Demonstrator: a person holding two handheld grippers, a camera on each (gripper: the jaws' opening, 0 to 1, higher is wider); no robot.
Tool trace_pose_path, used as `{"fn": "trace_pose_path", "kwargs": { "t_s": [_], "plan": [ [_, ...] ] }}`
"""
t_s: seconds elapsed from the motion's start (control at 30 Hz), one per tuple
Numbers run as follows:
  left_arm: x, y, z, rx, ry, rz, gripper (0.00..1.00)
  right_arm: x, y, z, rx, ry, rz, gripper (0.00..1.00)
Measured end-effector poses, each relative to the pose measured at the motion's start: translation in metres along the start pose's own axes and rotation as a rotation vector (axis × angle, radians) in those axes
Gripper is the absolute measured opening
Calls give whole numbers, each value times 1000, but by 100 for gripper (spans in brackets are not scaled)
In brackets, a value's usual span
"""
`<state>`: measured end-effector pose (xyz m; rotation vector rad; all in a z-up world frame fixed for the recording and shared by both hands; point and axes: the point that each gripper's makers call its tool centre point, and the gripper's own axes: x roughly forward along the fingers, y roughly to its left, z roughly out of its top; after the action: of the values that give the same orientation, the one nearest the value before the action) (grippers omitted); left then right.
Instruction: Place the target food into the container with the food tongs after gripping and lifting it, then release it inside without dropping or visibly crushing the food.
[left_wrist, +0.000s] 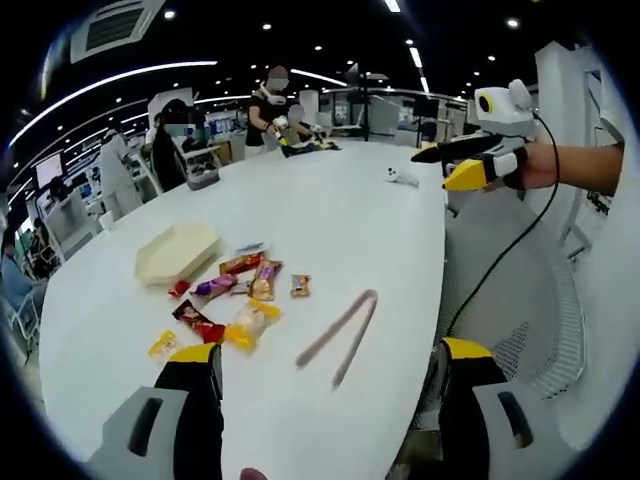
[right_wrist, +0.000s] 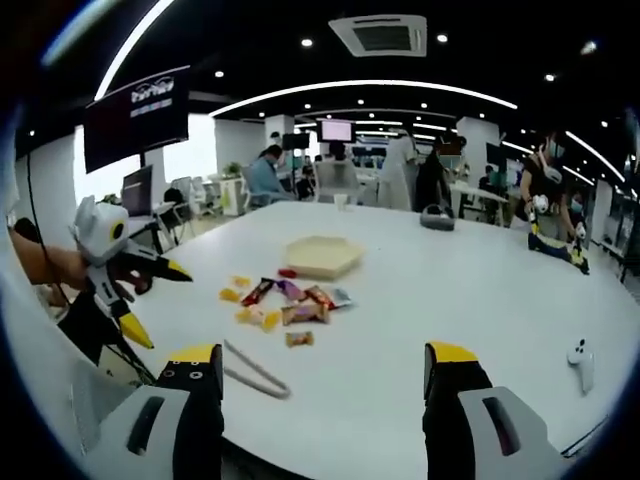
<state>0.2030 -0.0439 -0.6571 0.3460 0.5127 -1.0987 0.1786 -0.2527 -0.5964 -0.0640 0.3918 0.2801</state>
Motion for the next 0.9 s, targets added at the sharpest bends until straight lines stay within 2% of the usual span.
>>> {"fn": "trace_pose_path", "kwargs": {
  "t_s": [0.1,0.17,0.23,0.3,0.43,0.53,0.6,0.77,0.83,0.87,0.9],
  "plan": [
    [-3,0,-7,-23,10,-10,88,0,4,-1,18,12,-19,83],
    [-6,-2,-2,-30,-17,-17,87,-1,8,2,17,14,-17,83],
    [-6,-2,0,-19,-20,-21,87,5,9,4,6,10,-8,83],
    [-2,0,-4,-7,-9,-18,87,9,10,3,-24,42,3,83],
    [0,-2,-9,-4,21,-22,86,10,6,11,-56,20,7,84],
    [6,-6,-10,-11,40,-35,86,10,1,5,-43,36,7,84],
    [10,-6,-10,1,51,-26,86,8,1,2,-84,44,21,84],
    [18,-8,8,-86,68,18,85,6,-6,-7,-109,55,89,84],
    [21,-7,19,-114,24,32,85,7,-9,-6,-119,31,106,84],
    [22,-7,19,-116,28,32,85,7,-10,-7,-117,31,108,84],
    [25,-8,14,-113,65,38,84,7,-12,-8,-108,20,120,84]
  ]
}}
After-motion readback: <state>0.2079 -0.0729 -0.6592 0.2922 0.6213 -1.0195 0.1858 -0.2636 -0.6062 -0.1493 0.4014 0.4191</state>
